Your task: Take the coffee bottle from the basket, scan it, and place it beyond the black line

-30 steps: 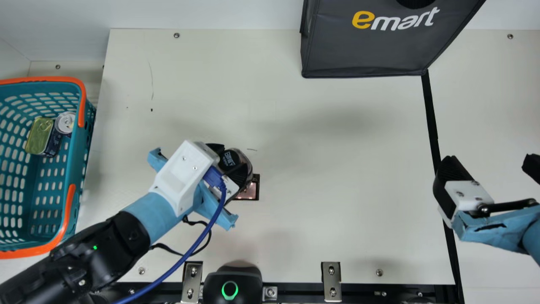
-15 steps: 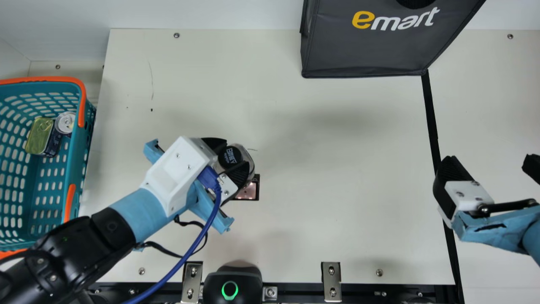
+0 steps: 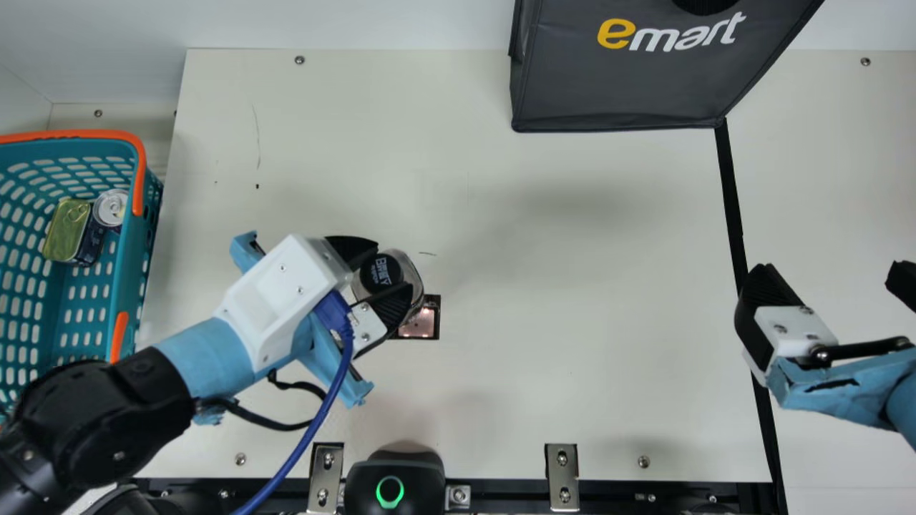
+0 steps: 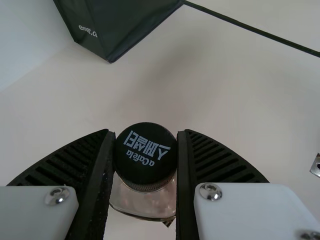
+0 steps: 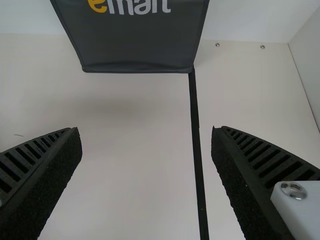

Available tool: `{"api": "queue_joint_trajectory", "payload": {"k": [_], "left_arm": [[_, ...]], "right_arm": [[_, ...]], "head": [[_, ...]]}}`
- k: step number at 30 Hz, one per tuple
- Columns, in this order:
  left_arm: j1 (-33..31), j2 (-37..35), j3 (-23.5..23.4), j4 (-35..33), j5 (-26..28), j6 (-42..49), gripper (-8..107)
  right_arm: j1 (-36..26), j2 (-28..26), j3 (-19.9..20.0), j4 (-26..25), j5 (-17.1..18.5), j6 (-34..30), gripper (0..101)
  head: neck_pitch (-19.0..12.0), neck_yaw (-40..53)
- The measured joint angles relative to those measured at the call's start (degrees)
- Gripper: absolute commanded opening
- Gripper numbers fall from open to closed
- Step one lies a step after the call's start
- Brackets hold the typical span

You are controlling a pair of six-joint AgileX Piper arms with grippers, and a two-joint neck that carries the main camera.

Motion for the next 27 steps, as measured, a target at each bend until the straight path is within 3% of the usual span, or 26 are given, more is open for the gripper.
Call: {"api": "queue_joint_trajectory", "payload": {"k": [16,27], "left_arm": [[17.36,0.32,0.34,-27.39,13.2,34.84,10],[27.66,3.38,0.02,-36.57,18.19,49.6,10]], "right_arm": [[0.0,0.0,0.0,0.0,0.0,0.0,91],[0.0,0.0,0.0,0.06,0.0,0.0,91]], "head": [[0.0,0.0],[0.0,0.0]]}}
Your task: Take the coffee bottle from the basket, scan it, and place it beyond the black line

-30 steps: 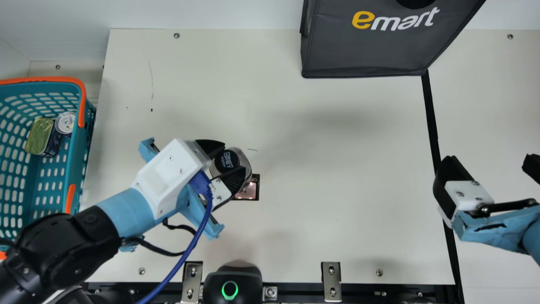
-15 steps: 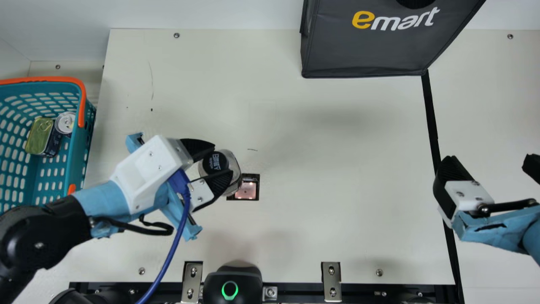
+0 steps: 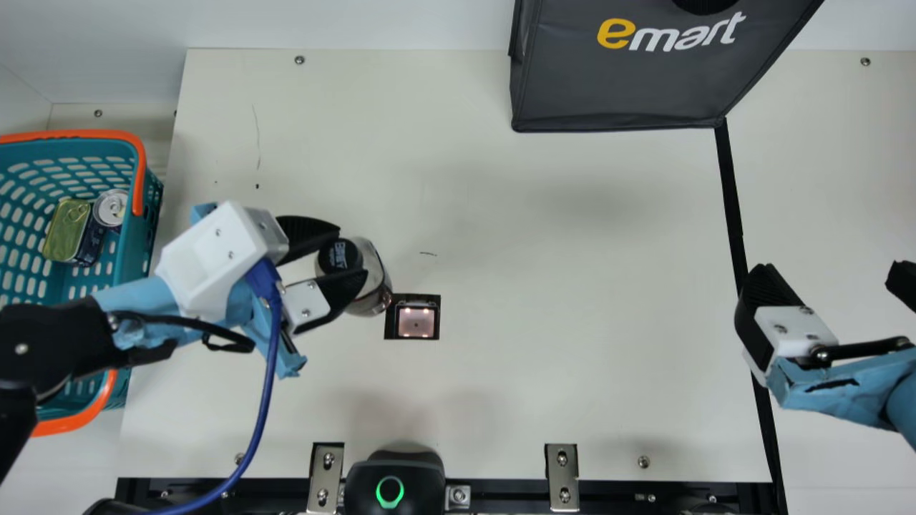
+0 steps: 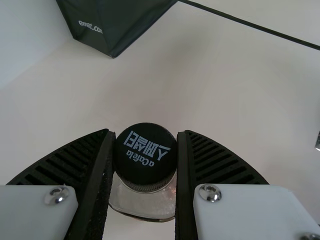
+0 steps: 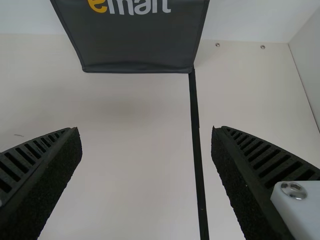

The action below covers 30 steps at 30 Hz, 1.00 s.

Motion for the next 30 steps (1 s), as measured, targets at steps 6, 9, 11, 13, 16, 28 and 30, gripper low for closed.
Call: {"api": "queue_joint_trajectory", "payload": {"k": [6,9,11,13,16,28,30], "left_arm": [[-0.8,2.23,-1.62,-1.56,-1.19,1.71,10],[-2.47,3.57,-2.86,-1.68,-2.91,1.36,10],[-3.92,4.67,-3.85,-1.68,-4.19,1.06,10],[-5.33,5.71,-4.76,-1.54,-5.31,0.66,10],[-7.55,7.63,-6.27,-1.28,-7.18,0.04,10],[-16.1,15.65,-13.41,1.59,-13.27,-3.91,10],[-17.0,16.92,-14.63,2.31,-14.05,-4.79,10]], "right_arm": [[0.0,0.0,0.0,0.0,0.0,0.0,91],[0.0,0.0,0.0,0.0,0.0,0.0,91],[0.0,0.0,0.0,0.0,0.0,0.0,91],[0.0,0.0,0.0,0.0,0.0,0.0,91],[0.0,0.0,0.0,0.0,0.0,0.0,91],[0.0,0.0,0.0,0.0,0.0,0.0,91],[0.0,0.0,0.0,0.0,0.0,0.0,91]], "head": [[0.0,-0.09],[0.0,0.0],[0.0,0.0],[0.0,0.0],[0.0,0.0],[0.0,-0.09],[0.0,0.0]]}}
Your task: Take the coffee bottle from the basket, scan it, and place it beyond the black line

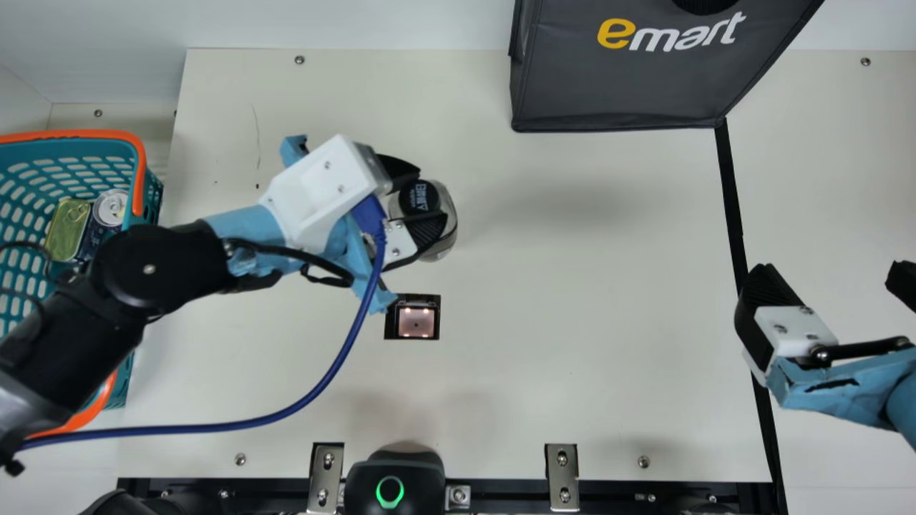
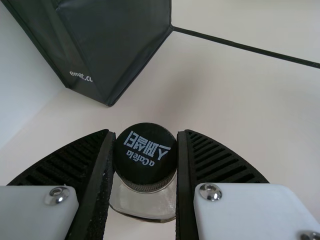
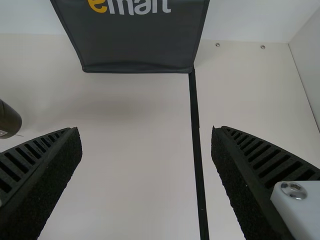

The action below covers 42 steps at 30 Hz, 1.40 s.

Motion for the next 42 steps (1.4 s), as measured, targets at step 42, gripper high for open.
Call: {"api": "queue_joint_trajectory", "payload": {"k": [42], "left_arm": [[-9.32,15.82,-13.42,6.68,-7.29,-17.88,10]], "right_arm": [[0.0,0.0,0.0,0.0,0.0,0.0,91]], "head": [[0.0,0.0]]}}
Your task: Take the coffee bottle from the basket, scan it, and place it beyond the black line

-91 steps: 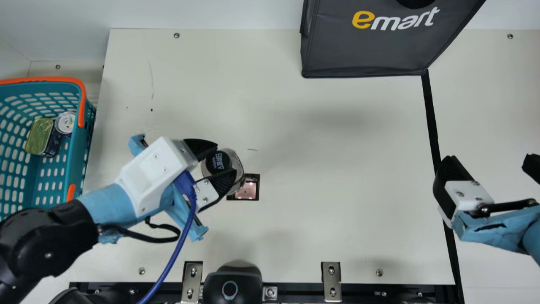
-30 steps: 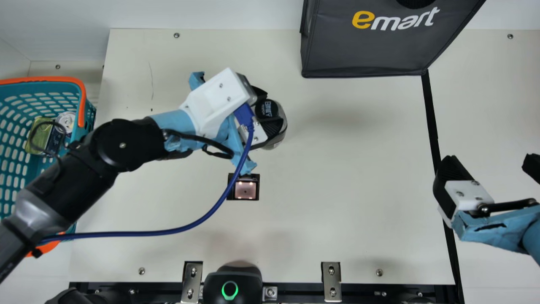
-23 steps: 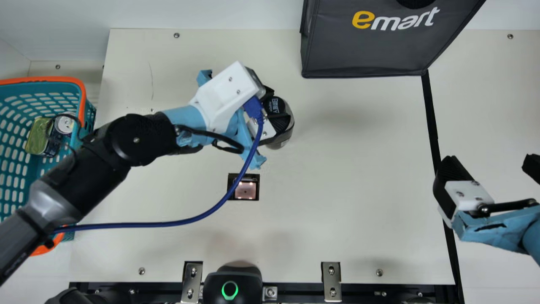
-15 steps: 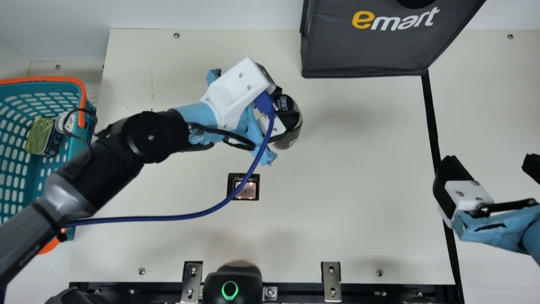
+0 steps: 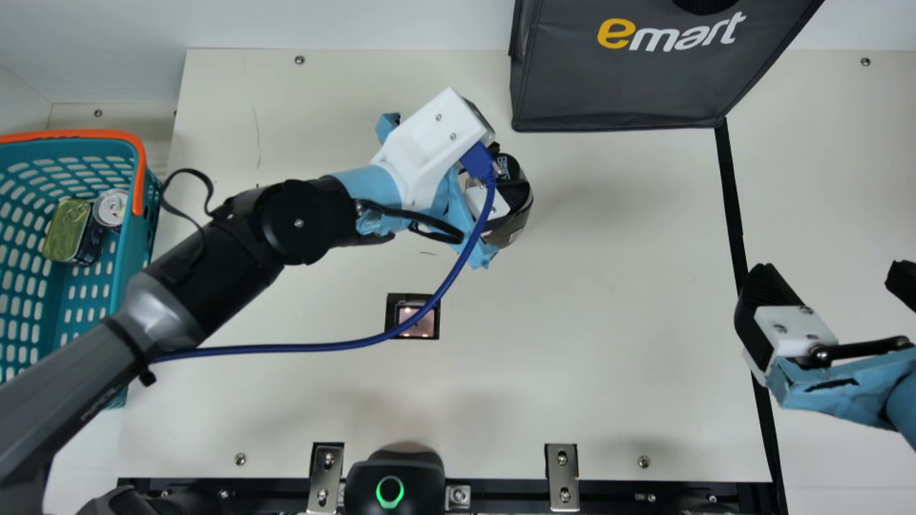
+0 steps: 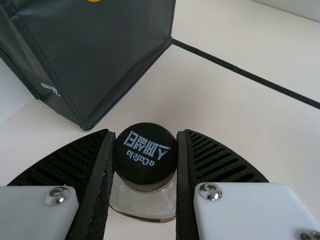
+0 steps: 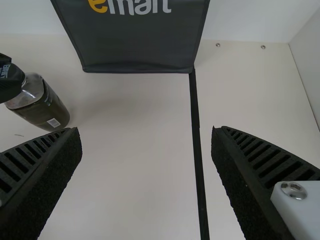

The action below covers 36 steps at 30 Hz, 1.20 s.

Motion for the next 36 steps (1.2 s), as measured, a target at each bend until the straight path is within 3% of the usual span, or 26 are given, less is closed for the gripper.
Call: {"api": "queue_joint_trajectory", "payload": {"k": [18,36], "left_arm": [[-2.41,4.88,-3.37,2.86,-3.54,-6.56,10],[-4.2,3.77,-1.66,3.95,-3.96,-9.0,10]], "right_arm": [[0.0,0.0,0.0,0.0,0.06,0.0,91],[0.0,0.0,0.0,-0.07,0.06,0.0,91]], "head": [[0.0,0.0],[0.0,0.0]]}}
